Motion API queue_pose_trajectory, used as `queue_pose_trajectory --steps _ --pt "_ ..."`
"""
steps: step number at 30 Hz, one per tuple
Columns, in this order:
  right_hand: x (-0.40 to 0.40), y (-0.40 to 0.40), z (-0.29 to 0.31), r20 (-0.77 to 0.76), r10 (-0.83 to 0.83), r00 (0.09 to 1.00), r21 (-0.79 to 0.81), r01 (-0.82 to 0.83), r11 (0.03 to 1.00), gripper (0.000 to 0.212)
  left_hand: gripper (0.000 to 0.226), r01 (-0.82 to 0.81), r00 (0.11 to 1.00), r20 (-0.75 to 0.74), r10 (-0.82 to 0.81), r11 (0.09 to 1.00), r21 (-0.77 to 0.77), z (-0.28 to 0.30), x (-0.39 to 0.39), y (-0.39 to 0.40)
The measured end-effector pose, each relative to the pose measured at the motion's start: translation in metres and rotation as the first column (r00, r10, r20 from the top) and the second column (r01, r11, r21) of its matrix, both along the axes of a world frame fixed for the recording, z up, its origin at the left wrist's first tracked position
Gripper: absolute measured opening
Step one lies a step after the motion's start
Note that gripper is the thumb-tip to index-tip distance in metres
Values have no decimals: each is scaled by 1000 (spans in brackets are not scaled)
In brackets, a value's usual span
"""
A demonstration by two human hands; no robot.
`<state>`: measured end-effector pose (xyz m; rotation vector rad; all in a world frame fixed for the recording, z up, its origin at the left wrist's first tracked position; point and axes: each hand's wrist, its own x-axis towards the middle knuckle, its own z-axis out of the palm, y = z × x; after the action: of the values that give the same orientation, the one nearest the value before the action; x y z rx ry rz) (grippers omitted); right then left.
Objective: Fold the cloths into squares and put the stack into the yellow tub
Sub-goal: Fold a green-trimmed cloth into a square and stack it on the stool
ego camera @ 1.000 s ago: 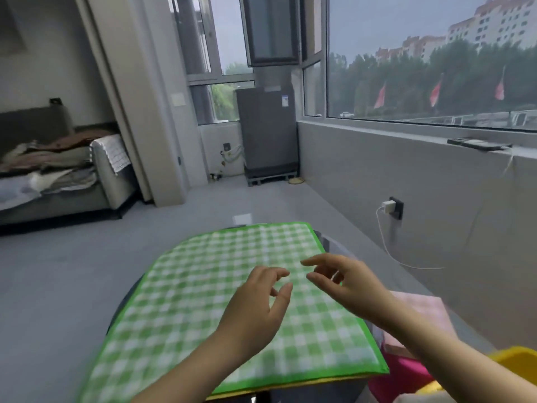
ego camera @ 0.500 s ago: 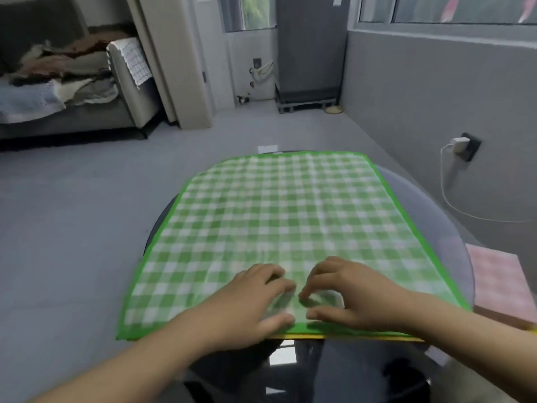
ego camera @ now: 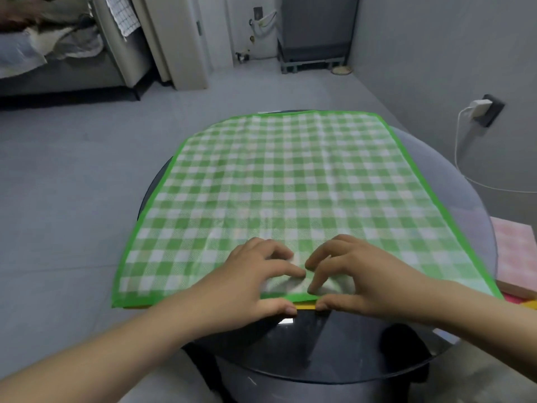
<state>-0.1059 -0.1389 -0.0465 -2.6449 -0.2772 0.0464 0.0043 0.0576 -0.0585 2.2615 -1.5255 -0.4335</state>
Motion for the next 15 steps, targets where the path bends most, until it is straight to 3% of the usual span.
queue_pose_trajectory --steps 2,5,11,15 --pt "-1 0 3 -25 -44 999 18 45 999 16 40 -26 999 -44 25 1000 -7 7 0 -1" --pt "0 2 7 -15 -133 991 -11 133 991 12 17 -98 993 -68 98 995 -3 18 1 -3" --pt "1 7 18 88 -270 959 -244 283 927 22 20 -236 972 21 235 965 116 41 4 -8" --pt "7 -2 32 158 -328 931 -266 360 894 24 31 -318 942 144 302 942 104 59 9 -14"
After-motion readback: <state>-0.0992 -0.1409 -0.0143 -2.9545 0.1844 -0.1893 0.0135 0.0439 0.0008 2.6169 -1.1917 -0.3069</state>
